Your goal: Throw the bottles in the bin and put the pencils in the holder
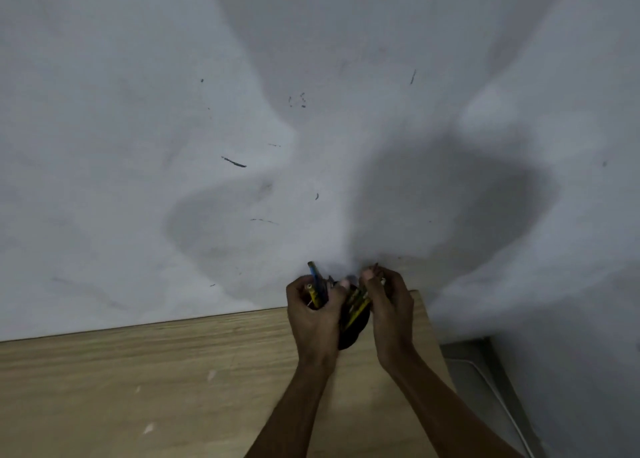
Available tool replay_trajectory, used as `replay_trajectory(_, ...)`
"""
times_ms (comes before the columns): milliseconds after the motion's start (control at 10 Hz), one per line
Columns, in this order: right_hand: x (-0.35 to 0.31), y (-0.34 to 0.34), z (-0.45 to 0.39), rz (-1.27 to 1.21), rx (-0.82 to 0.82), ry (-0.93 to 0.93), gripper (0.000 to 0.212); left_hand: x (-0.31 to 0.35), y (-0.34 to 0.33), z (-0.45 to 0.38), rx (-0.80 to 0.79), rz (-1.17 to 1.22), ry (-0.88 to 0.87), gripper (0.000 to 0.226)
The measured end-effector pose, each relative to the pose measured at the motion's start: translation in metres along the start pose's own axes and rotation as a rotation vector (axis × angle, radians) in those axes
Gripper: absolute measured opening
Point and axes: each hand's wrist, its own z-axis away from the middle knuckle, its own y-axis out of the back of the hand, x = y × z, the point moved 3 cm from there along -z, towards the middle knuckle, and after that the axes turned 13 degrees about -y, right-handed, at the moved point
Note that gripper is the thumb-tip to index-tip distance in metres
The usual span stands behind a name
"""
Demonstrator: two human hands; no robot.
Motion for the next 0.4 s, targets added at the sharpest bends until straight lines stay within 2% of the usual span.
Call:
replay_trajectory(100, -0.001, 0.001, 0.003, -0.018, -0.028, -0.064, 0.03, 0.004, 0.004, 0.001, 0.041, 0.117, 0.07, 0.033)
replay_trajectory(200, -0.001, 0.004, 0.008, -0.044, -0.024, -0.106, 0.03, 0.006, 0.007, 0.001, 0.027, 0.236, 0.13, 0.041)
replay_trajectory(300, -0.004, 0.009, 0.019, -0.018, -0.01, -0.127, 0.033, 0.013, 0.015, 0.004, 0.015, 0.232, 0.185, 0.051)
replay_trajectory(400, -0.008, 0.018, 0.03, 0.03, 0.066, -0.117, 0.027, 0.014, 0.029, 0.005, 0.036, 0.165, 0.189, 0.059)
